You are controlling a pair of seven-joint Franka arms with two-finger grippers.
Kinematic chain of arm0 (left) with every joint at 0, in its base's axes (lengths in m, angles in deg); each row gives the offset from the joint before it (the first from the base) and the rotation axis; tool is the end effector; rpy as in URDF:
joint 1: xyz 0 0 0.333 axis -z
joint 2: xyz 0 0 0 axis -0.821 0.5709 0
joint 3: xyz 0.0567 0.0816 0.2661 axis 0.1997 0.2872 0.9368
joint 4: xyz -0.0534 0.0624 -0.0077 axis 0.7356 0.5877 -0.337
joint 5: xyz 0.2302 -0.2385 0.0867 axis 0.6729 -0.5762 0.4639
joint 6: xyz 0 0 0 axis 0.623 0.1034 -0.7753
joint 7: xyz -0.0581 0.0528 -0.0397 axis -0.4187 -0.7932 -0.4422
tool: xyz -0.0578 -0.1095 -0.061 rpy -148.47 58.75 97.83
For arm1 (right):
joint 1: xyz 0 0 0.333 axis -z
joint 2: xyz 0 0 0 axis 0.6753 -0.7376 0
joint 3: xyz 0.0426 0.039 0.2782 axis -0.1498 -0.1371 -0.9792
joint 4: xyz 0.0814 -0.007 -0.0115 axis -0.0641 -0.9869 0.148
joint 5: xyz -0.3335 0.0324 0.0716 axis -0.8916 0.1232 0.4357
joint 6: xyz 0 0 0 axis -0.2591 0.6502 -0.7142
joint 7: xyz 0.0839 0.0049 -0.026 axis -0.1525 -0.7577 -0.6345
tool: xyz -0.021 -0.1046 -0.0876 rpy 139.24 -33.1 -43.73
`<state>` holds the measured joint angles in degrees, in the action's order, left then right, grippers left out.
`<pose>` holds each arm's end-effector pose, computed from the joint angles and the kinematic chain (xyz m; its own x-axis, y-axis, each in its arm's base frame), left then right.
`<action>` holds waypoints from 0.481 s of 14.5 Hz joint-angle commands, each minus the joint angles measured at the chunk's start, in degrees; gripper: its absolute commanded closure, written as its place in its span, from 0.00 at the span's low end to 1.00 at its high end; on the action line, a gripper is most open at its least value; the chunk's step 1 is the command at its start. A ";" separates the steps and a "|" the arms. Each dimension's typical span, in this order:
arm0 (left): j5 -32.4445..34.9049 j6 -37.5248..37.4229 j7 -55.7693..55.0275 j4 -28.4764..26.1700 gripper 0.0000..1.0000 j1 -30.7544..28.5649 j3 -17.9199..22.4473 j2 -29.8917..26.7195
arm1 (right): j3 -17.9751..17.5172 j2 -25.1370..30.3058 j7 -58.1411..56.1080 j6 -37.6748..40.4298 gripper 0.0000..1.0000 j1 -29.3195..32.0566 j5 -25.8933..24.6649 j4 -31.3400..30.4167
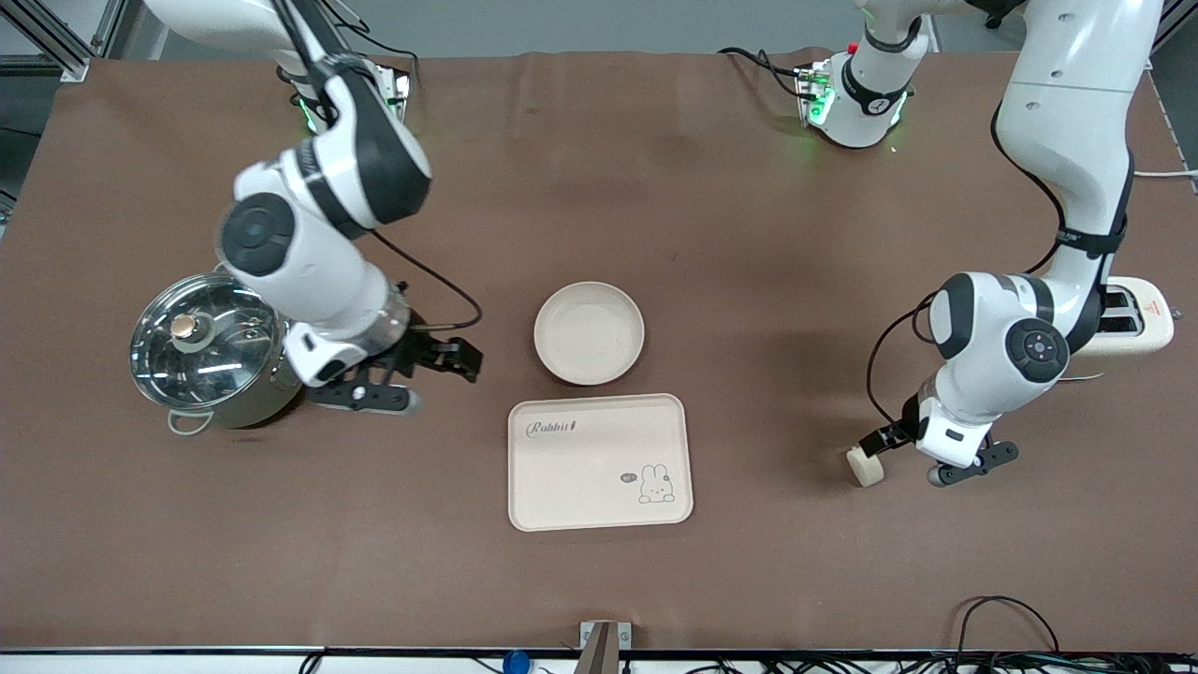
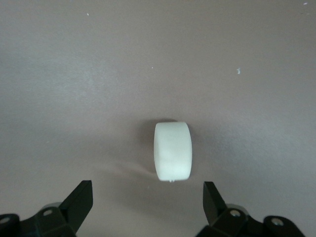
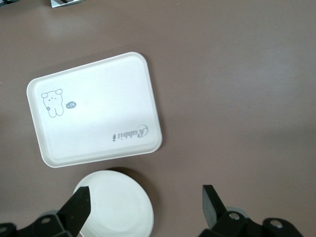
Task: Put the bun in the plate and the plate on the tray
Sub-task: 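Grasp the bun with the left gripper while the right gripper grips the plate rim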
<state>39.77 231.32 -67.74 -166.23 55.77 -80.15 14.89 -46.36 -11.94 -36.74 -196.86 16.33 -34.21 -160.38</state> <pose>0.6265 -0.0642 0.2147 0.9348 0.3399 0.1033 0.3304 -0.9387 0.0987 0.5679 0.2869 0.3884 0.9862 -0.1583 0.0483 -0.1464 -0.9706 -0.1908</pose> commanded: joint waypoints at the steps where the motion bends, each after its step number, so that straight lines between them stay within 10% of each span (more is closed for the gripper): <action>1: 0.43 1.11 -1.02 4.22 0.10 0.21 0.00 4.17 | 0.45 1.42 2.88 -7.03 0.00 -3.12 0.13 -7.25; 7: -0.18 1.46 -2.86 7.04 0.22 0.21 -0.26 7.96 | 0.54 1.51 5.44 -26.18 0.00 -11.90 0.04 -24.04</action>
<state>39.75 232.50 -69.11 -161.08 55.76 -80.20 21.30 -46.39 -12.49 -32.14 -217.06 7.12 -34.21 -176.98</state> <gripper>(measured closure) 0.189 0.000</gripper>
